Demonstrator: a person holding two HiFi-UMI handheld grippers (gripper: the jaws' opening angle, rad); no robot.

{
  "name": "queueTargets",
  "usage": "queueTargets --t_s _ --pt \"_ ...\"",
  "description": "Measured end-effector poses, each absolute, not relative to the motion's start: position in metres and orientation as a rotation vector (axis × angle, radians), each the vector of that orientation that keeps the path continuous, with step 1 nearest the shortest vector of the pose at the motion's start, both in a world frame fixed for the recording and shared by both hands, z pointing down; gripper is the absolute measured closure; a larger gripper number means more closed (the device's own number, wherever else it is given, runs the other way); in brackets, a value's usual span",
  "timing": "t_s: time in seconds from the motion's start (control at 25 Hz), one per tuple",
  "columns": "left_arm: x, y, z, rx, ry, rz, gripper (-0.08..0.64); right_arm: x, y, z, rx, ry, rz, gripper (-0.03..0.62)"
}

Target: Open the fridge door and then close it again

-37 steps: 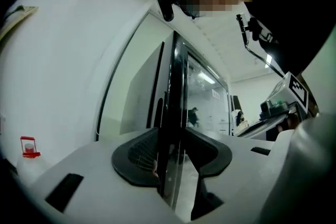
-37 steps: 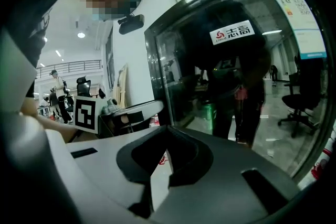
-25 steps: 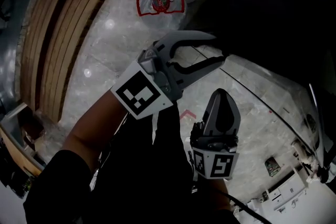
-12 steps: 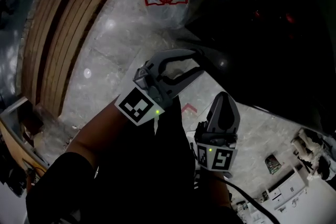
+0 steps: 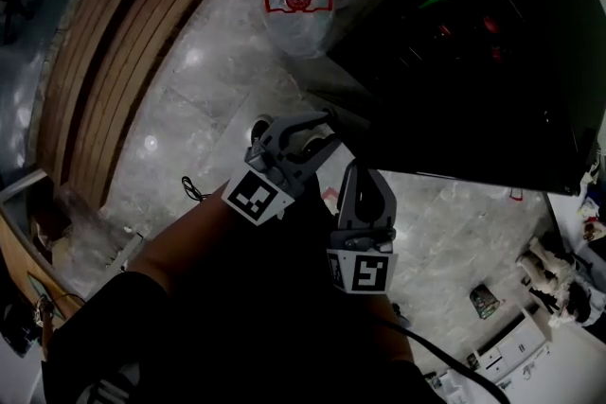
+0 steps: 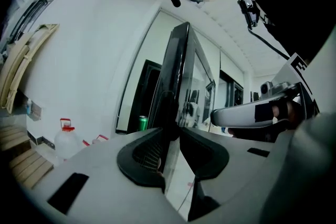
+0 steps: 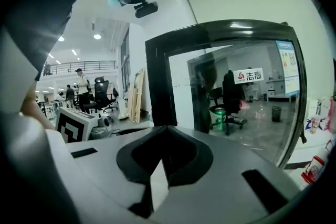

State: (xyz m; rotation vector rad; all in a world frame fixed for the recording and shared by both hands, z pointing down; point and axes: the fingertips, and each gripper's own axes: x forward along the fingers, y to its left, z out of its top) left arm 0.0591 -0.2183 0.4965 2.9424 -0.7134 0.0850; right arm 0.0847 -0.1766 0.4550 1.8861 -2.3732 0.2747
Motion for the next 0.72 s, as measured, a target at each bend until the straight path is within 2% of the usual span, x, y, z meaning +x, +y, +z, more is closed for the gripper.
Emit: queueTargets --t_s 0.72 --pt "0.061 -0.236 0.497 2.818 -0.784 0.075 0.451 0.083 -0.191 0.459 1.834 -2.396 0.325 0.577"
